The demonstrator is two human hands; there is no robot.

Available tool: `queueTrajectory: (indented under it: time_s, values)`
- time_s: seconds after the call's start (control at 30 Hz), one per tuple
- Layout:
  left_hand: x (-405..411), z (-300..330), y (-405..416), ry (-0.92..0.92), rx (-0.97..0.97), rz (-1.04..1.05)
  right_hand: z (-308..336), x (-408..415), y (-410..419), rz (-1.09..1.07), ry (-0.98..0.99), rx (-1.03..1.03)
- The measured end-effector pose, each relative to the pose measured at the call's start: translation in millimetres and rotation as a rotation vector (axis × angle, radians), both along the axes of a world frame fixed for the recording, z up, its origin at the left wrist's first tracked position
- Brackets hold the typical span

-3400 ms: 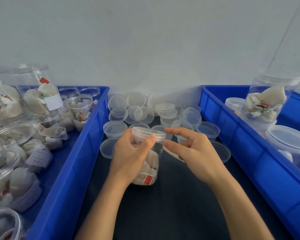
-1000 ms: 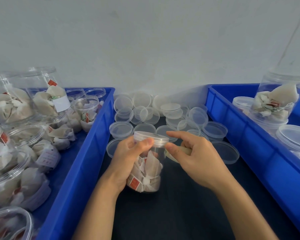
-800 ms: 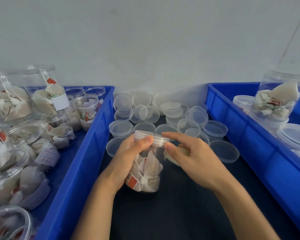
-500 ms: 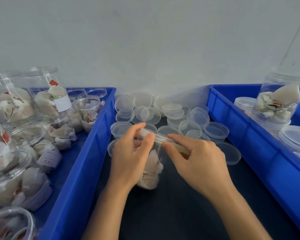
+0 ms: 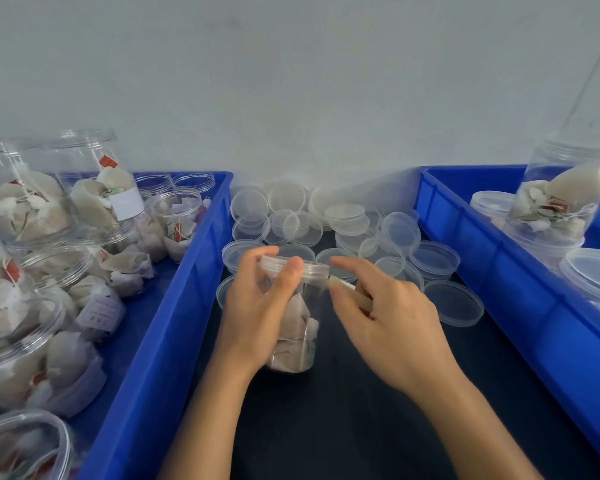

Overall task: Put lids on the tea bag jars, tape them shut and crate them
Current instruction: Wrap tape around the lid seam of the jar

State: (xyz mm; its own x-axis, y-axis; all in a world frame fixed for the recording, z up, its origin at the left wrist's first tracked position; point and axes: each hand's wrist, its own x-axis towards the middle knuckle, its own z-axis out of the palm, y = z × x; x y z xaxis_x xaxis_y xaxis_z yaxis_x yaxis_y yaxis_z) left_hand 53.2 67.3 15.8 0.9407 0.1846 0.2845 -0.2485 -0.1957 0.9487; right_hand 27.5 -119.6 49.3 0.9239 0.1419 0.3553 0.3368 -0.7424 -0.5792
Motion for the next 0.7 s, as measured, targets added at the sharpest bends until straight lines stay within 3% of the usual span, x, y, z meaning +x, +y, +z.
queueTrajectory:
  time_s: [0.33,0.7]
  values:
    - [0,0,2,0.011,-0.092,-0.08,-1,3,-7,-0.01,-0.031,0.007]
    - [-1,-4,4,0.053,-0.165,-0.197,-4,11,-9,0.098,0.143,0.084]
